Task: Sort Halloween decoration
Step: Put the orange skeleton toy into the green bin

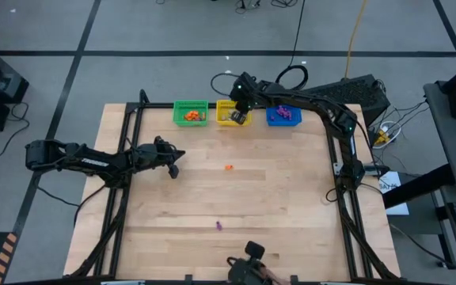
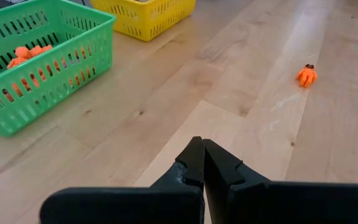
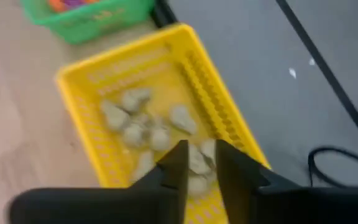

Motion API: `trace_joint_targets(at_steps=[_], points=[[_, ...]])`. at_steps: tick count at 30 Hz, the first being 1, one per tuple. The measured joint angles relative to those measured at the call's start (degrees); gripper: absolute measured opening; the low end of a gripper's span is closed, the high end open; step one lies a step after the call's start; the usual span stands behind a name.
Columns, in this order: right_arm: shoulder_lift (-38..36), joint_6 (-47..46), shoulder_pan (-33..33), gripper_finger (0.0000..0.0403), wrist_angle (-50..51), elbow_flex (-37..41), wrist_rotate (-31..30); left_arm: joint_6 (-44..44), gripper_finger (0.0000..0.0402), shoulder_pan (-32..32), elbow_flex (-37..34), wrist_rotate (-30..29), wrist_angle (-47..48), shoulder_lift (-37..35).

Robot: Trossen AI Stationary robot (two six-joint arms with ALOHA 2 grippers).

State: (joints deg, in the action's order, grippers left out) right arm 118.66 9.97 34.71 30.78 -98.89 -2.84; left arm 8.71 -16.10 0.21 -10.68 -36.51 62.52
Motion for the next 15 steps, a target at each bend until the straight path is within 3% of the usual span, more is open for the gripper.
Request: trace_joint_targets(at_steps=[4,7,15], points=[[0.1,1.3,-2.2,0.0008,-6.6,3.1,2.9,0.0,0.0002,0.0,0.0,0.0,0.0,0.0],[0.1,1.1,-4.0,0.0009,-12.6,6.1,6.0,0.0,0.0002,0.0,0.0,0.2,0.3,0.0],[-4.6,1.7,-8.7,0.0001,-22.0,13.5,6.0,-0.1,0.0002,0.0,0.0,2.1,0.3,0.0]])
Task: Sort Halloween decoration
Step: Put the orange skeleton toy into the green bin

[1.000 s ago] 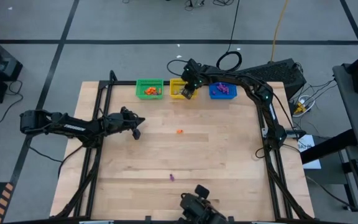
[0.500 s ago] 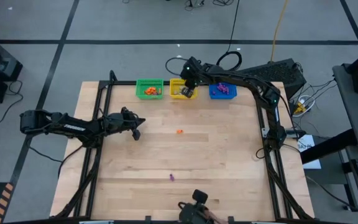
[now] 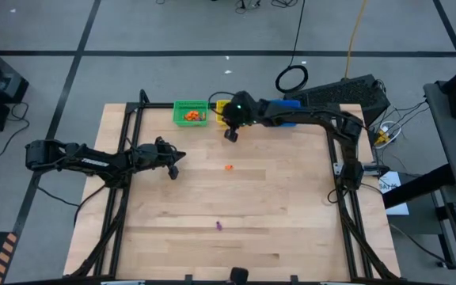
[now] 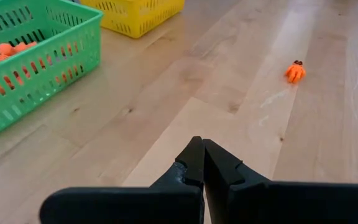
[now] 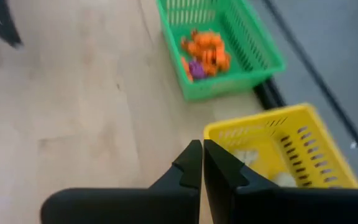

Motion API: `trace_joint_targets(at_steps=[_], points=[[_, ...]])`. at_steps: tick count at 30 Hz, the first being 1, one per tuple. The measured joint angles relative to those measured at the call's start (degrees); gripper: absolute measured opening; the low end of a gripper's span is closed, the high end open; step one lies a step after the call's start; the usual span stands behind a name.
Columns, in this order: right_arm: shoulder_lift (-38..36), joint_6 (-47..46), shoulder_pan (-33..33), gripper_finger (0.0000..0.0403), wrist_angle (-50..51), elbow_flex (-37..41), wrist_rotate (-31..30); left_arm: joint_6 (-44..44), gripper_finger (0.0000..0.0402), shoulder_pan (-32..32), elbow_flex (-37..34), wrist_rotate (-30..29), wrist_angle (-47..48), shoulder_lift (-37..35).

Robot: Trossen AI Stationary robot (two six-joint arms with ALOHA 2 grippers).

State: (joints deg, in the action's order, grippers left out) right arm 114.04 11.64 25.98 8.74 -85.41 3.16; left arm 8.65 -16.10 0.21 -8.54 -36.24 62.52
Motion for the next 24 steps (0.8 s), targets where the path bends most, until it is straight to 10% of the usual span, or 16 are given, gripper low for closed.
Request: trace_joint_targets(at_steps=[16,24], points=[[-23.6,-6.8,-4.3,0.0000,-38.8,41.2,4.5,-1.9,0.0002,0.1,5.0,11.1,-0.3,0.0],[-33.9,-7.7,-6.7,0.0000,-41.9,53.6,4.4,-3.3,0.0002,3.5,11.7,12.9,0.0,4.0]])
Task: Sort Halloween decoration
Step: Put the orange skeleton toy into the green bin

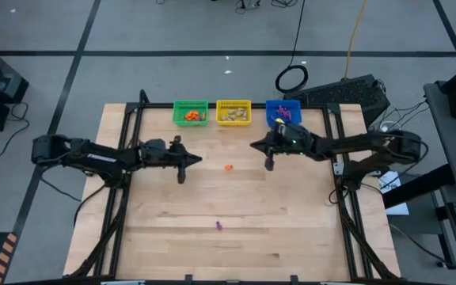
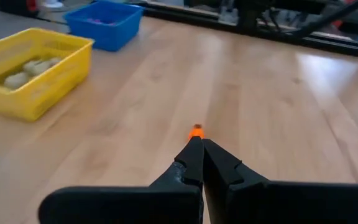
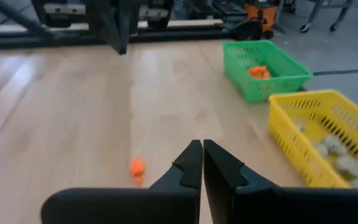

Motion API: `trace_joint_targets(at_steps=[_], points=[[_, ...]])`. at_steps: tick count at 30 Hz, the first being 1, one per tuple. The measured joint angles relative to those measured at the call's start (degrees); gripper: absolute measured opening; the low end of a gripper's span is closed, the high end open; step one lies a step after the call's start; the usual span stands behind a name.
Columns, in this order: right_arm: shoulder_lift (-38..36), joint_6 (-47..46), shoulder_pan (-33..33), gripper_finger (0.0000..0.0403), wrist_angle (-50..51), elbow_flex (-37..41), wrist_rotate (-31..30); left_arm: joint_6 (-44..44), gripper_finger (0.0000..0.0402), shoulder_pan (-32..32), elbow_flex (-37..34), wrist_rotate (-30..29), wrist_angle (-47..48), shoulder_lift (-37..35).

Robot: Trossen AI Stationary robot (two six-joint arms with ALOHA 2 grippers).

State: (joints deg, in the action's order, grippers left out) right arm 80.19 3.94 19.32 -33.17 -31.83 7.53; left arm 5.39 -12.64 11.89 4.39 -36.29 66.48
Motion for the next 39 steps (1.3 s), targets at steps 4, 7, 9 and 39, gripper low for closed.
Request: trace_joint_targets(at_steps=[4,7,9,39], points=[[-3.7,-0.3,-0.8,0.0000,-2.5,5.3,0.0,-1.4,0.0002,2.2,4.4,0.0,0.1,5.9],[-5.3,-0.5,-1.2,0.0000,-10.5,9.3,0.0,-1.9,0.0002,3.1,8.0,0.0,0.1,10.8],[-6.0,-0.4,-1.3,0.0000,-15.1,11.8,0.1,-1.8,0.0002,3.5,10.6,0.0,-0.2,14.2],[-7.0,-1.8,-5.6,0.0000,-21.0,18.4,-1.7,-3.4,0.0117,8.1,35.9,-2.9,2.4,42.4]])
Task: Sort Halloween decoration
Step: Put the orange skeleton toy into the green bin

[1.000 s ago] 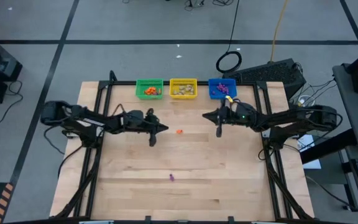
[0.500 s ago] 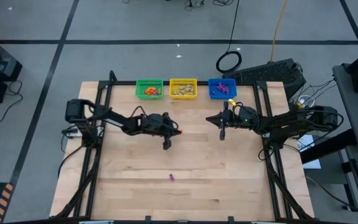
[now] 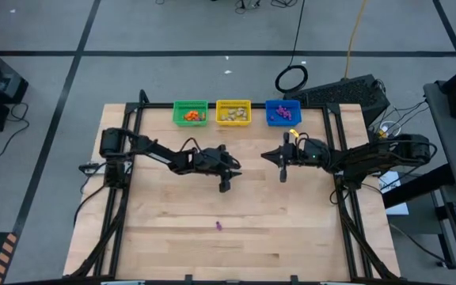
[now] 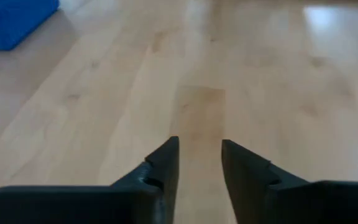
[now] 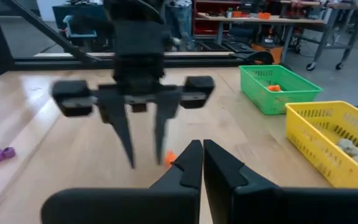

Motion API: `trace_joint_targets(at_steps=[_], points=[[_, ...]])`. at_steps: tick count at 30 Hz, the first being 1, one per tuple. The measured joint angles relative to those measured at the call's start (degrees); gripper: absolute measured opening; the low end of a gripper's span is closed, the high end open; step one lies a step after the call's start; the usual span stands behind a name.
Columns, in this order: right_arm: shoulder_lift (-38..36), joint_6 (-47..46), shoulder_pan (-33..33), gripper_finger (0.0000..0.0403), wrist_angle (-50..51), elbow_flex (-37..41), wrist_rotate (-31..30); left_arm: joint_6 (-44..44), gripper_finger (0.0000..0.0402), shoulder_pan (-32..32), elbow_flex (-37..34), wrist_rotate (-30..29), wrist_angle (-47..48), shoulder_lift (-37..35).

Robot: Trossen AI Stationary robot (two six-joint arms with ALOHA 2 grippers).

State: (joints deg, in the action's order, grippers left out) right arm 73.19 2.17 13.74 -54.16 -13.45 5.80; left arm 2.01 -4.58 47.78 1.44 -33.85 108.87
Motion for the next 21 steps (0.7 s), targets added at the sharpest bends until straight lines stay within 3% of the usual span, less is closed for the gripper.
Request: trace_joint_targets(at_steps=[7,11,21], points=[[0.0,0.3,-1.2,0.0000,-0.1,0.0,0.0,-2.7,0.0163,-0.8,0.6,-5.1,1.3,2.7],[0.0,0.3,-1.7,0.0000,-0.5,0.0,0.0,-2.6,0.0166,-1.2,0.6,-9.0,5.6,2.6],[0.0,0.3,-1.9,0.0000,-0.5,0.0,-0.1,-2.1,0.0159,-1.1,0.9,-10.5,14.3,2.3]])
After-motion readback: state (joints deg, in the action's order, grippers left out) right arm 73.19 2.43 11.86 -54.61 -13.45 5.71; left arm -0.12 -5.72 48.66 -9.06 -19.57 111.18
